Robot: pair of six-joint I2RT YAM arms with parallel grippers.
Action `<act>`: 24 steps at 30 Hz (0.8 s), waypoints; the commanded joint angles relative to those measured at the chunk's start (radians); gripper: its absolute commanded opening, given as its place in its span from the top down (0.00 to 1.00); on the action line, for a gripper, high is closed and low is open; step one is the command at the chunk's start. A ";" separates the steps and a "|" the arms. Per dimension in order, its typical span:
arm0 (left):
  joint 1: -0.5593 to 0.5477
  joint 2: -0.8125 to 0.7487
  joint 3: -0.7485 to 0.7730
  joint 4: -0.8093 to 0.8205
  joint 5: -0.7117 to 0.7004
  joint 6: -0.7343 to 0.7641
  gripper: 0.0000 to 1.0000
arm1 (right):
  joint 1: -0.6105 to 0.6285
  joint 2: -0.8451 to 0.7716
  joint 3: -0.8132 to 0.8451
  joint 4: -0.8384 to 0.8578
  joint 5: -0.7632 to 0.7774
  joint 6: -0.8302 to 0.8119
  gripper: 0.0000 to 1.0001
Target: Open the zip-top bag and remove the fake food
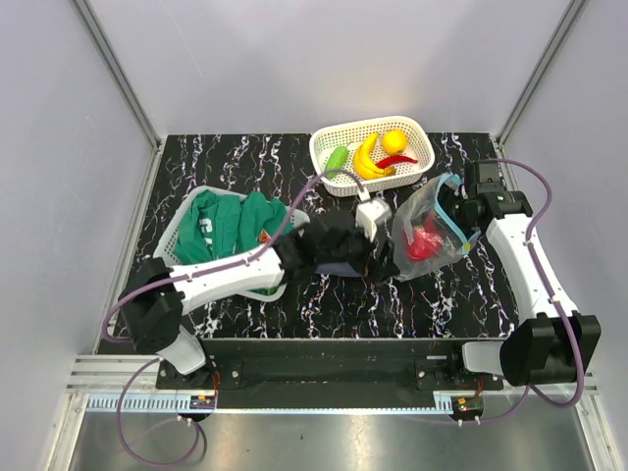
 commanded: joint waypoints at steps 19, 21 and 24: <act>-0.090 0.239 -0.005 0.305 -0.235 0.008 0.81 | -0.013 -0.168 0.025 -0.107 -0.159 0.028 1.00; -0.076 0.248 -0.013 0.308 -0.233 -0.009 1.00 | -0.015 -0.168 0.051 -0.128 -0.139 0.006 1.00; -0.065 0.260 -0.025 0.322 -0.222 -0.021 1.00 | -0.015 -0.163 0.087 -0.170 -0.115 -0.022 1.00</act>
